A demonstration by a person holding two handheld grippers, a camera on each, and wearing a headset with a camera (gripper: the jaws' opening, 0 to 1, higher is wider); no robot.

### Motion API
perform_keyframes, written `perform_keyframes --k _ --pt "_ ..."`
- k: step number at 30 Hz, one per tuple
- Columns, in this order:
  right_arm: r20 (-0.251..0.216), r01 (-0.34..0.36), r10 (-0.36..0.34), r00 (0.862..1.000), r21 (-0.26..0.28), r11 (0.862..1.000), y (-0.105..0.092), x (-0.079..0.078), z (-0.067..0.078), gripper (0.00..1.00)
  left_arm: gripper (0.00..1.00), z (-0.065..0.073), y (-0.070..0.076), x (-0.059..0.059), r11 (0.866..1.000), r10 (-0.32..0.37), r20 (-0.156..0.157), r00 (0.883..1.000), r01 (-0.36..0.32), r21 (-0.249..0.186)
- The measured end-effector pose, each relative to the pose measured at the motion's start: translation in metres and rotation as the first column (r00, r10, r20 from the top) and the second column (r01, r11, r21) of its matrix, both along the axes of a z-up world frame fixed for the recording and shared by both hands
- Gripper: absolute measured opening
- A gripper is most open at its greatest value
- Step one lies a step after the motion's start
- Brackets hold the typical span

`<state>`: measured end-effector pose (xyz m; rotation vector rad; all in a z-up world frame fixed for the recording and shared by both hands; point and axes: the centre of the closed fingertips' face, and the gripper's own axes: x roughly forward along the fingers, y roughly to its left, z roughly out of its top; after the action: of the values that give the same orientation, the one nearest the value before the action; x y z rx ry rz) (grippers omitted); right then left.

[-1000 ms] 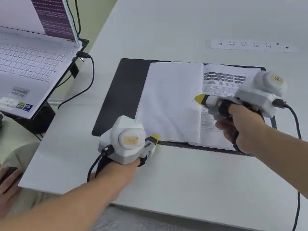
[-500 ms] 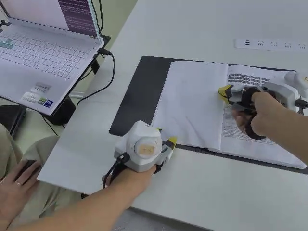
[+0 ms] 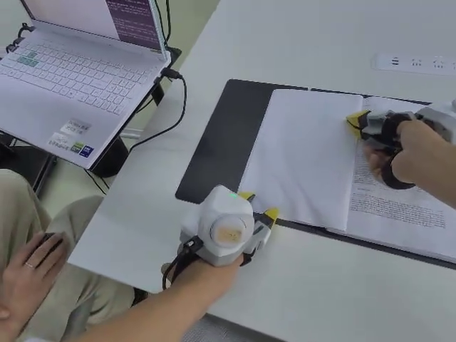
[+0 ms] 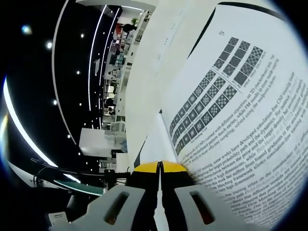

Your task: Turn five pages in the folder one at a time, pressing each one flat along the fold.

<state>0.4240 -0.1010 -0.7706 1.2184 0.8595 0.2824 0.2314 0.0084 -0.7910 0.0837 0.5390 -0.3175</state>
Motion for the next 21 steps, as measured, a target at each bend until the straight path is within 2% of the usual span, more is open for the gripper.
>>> perform_keyframes --k 6,8,12,17,21 --pt "0.014 0.105 -0.106 0.994 0.046 0.993 -0.005 0.025 0.001 0.0 0.25 0.001 0.0 0.0 1.0 0.007 0.008 1.0 -0.007 -0.01" --pt "0.011 0.121 -0.121 0.993 0.054 0.991 -0.006 0.03 0.0 0.0 0.25 0.001 0.0 0.0 1.0 0.007 0.01 1.0 -0.007 -0.011" --pt "0.021 0.193 -0.196 0.98 0.081 0.978 -0.008 0.044 0.001 0.0 0.24 0.0 0.0 0.0 1.0 0.008 0.017 1.0 -0.008 -0.01" --pt "0.02 0.27 -0.274 0.962 0.106 0.957 -0.013 0.055 0.002 0.0 0.24 0.0 0.0 0.0 1.0 0.014 0.021 1.0 -0.014 -0.014" --pt "0.017 0.274 -0.278 0.96 0.113 0.955 -0.013 0.055 0.002 0.0 0.24 0.0 0.0 0.0 1.0 0.016 0.022 1.0 -0.016 -0.016"
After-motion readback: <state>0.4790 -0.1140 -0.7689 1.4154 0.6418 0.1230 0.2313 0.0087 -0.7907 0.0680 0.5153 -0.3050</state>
